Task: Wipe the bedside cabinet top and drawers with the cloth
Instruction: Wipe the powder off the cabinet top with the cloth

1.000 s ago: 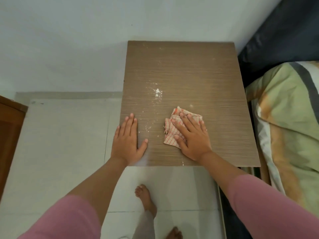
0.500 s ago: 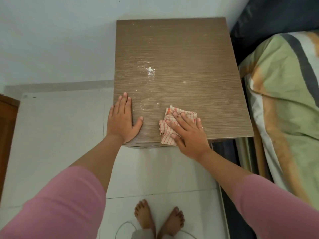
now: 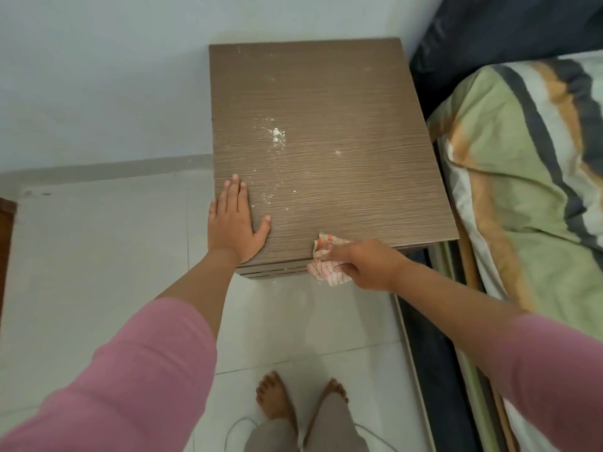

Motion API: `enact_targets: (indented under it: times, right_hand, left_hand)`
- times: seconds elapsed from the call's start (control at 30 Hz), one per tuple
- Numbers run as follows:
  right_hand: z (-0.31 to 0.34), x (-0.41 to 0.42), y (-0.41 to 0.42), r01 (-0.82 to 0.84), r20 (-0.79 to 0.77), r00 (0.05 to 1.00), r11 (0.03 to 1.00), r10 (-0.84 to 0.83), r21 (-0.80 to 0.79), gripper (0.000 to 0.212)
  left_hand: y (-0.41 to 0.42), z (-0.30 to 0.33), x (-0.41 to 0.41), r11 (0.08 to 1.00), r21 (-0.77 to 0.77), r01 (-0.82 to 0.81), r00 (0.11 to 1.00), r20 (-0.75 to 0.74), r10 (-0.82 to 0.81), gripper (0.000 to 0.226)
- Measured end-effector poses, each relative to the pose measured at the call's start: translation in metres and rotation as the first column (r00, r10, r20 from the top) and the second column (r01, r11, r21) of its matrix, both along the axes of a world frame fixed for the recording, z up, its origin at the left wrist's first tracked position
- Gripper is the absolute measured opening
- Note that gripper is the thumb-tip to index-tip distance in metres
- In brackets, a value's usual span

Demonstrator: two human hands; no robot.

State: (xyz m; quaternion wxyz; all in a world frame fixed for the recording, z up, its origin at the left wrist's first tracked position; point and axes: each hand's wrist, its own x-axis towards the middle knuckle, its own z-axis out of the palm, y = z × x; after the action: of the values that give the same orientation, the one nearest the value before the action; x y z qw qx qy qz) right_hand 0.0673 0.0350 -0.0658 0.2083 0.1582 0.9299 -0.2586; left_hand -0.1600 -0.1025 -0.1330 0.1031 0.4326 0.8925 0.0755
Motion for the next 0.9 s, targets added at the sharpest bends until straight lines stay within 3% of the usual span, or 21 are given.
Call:
enact_targets:
  times: [0.27,0.6,0.73,0.9]
  right_hand:
    - [0.047,-0.059,0.042,0.094,-0.066,0.994,0.995,-0.092,0.029,0.039]
    - [0.023,-0.192,0.161,0.248,-0.355,0.909,0.968,-0.218,0.042,0.039]
    - [0.016,-0.250,0.201,0.240,-0.459,0.865,0.971,-0.202,0.024,0.038]
    - [-0.007,-0.322,0.236,0.148,-0.456,0.884,0.987,-0.103,0.063,0.042]
  left_hand:
    - [0.011,0.018,-0.004,0.998,-0.040,-0.039,0.993,0.114,0.043,0.079]
    - [0.095,0.009,-0.094,0.999,0.008,-0.033,0.999,0.031,0.033,0.072]
    - [0.111,0.003,-0.107,0.998,-0.009,-0.056,0.997,0.053,0.057,0.069]
    - [0.110,0.000,-0.110,0.997,-0.058,-0.052,0.996,0.063,0.056,0.071]
